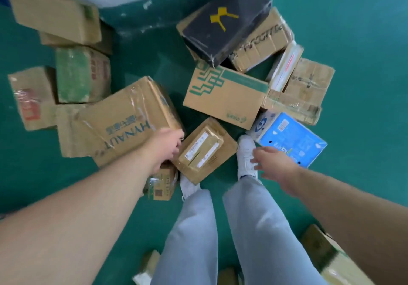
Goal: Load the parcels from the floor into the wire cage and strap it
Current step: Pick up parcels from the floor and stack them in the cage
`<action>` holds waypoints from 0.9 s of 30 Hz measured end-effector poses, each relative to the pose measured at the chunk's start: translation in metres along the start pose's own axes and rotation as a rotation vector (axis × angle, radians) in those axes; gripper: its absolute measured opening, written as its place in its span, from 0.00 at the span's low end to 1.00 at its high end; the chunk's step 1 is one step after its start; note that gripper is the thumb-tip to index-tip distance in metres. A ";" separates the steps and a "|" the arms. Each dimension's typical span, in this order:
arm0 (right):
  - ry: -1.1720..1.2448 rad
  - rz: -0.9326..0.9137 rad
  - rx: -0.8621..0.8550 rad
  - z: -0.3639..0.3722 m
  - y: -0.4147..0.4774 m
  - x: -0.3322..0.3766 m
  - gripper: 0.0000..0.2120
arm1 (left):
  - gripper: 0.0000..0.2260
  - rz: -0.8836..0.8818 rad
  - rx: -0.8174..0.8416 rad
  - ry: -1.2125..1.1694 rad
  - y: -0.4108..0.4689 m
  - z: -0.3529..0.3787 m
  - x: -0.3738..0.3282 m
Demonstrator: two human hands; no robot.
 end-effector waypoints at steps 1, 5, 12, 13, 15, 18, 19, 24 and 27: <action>-0.015 -0.010 -0.008 -0.006 0.030 0.009 0.08 | 0.09 0.008 -0.026 0.013 0.031 0.005 -0.012; 0.024 -0.024 -0.066 -0.019 0.149 0.033 0.15 | 0.09 0.090 -0.109 -0.008 0.148 0.023 -0.051; 0.060 0.050 -0.218 -0.037 0.251 0.052 0.17 | 0.31 0.007 -0.059 -0.046 0.253 0.023 -0.046; 0.086 0.052 -0.169 -0.038 0.253 0.053 0.14 | 0.26 0.020 -0.044 -0.070 0.255 0.023 -0.042; 0.155 0.049 -0.089 -0.041 0.250 0.055 0.13 | 0.19 0.050 -0.041 -0.109 0.252 0.020 -0.036; 0.279 -0.008 -0.064 -0.054 0.230 0.057 0.13 | 0.11 0.103 -0.026 -0.237 0.228 0.016 -0.045; 0.311 -0.041 -0.058 -0.060 0.220 0.060 0.10 | 0.07 0.139 -0.041 -0.278 0.212 0.014 -0.052; 0.417 -0.130 -0.047 -0.073 0.122 0.067 0.24 | 0.23 0.261 -0.104 -0.272 0.104 0.009 -0.065; 0.377 -0.176 0.010 -0.083 0.047 0.068 0.37 | 0.22 0.278 -0.154 -0.391 0.016 0.002 -0.057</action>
Point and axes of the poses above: each hand's wrist, its own y-axis towards the middle knuckle, its own z-axis out of the palm, x = y × z, the point moved 1 cm from there along y, towards the middle knuckle, and after that the axes turned 10 degrees about x, right-handed, at the moved point
